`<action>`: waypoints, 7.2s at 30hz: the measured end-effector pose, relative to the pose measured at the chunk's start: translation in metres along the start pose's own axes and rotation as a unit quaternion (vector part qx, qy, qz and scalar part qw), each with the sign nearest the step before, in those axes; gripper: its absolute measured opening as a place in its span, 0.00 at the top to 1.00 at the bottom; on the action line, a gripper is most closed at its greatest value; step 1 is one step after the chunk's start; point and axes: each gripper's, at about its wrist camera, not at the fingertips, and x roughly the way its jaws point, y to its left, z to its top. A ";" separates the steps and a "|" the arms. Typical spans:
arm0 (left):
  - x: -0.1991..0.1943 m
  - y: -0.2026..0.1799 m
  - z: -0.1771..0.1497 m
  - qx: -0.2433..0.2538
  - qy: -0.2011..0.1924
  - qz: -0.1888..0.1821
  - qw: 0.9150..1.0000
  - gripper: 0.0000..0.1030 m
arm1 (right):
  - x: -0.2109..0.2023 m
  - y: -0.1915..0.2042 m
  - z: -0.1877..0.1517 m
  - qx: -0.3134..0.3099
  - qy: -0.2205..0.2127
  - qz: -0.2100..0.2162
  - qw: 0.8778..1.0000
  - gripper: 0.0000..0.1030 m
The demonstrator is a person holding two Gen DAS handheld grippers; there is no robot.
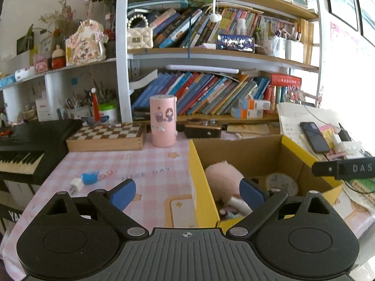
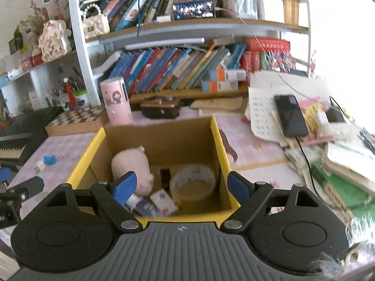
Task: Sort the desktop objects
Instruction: 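Withdraw both open grippers and move them toward the white plug and blue item, then grasp the white charger plug with the left gripper while the right grasps the blue wrapped item, then lift the white plug and blue item and carry them toward the yellow box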
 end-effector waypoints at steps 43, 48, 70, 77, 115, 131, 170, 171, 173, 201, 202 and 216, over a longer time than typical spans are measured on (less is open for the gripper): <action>-0.092 0.113 -0.083 0.049 0.093 -0.049 0.993 0.05 | -0.074 0.176 -0.140 0.013 0.110 -0.014 0.994 0.19; -0.099 0.131 -0.086 0.035 0.091 -0.027 0.995 0.05 | -0.069 0.197 -0.138 -0.009 0.112 0.013 0.994 0.20; -0.117 0.200 -0.087 -0.025 0.068 0.035 0.997 0.05 | -0.055 0.275 -0.125 -0.086 0.100 0.072 0.989 0.21; -0.116 0.208 -0.089 -0.033 0.068 0.040 0.996 0.05 | -0.051 0.283 -0.123 -0.094 0.101 0.079 0.987 0.21; 0.016 0.235 -0.039 -0.059 0.104 0.065 0.991 0.05 | 0.097 0.288 -0.045 -0.109 0.150 0.112 0.976 0.22; 0.074 0.246 -0.014 -0.076 0.101 0.099 0.987 0.08 | 0.165 0.292 -0.008 -0.100 0.154 0.138 0.973 0.22; 0.162 0.271 -0.030 -0.085 0.147 0.132 0.977 0.77 | 0.306 0.360 0.028 -0.190 0.166 0.230 0.940 0.35; 0.158 0.273 -0.029 -0.090 0.146 0.134 0.976 0.77 | 0.309 0.362 0.028 -0.194 0.166 0.230 0.939 0.35; 0.153 0.274 -0.029 -0.096 0.146 0.137 0.975 0.77 | 0.313 0.367 0.025 -0.200 0.168 0.233 0.937 0.35; 0.068 0.256 -0.003 -0.094 0.070 0.083 0.990 0.77 | 0.220 0.348 0.031 -0.167 0.125 0.203 0.957 0.61; 0.063 0.255 -0.003 -0.092 0.067 0.079 0.990 0.77 | 0.213 0.346 0.031 -0.164 0.123 0.202 0.958 0.61; -0.017 0.234 -0.014 -0.081 0.045 -0.015 0.996 0.77 | 0.101 0.303 0.002 -0.133 0.104 0.185 0.968 0.62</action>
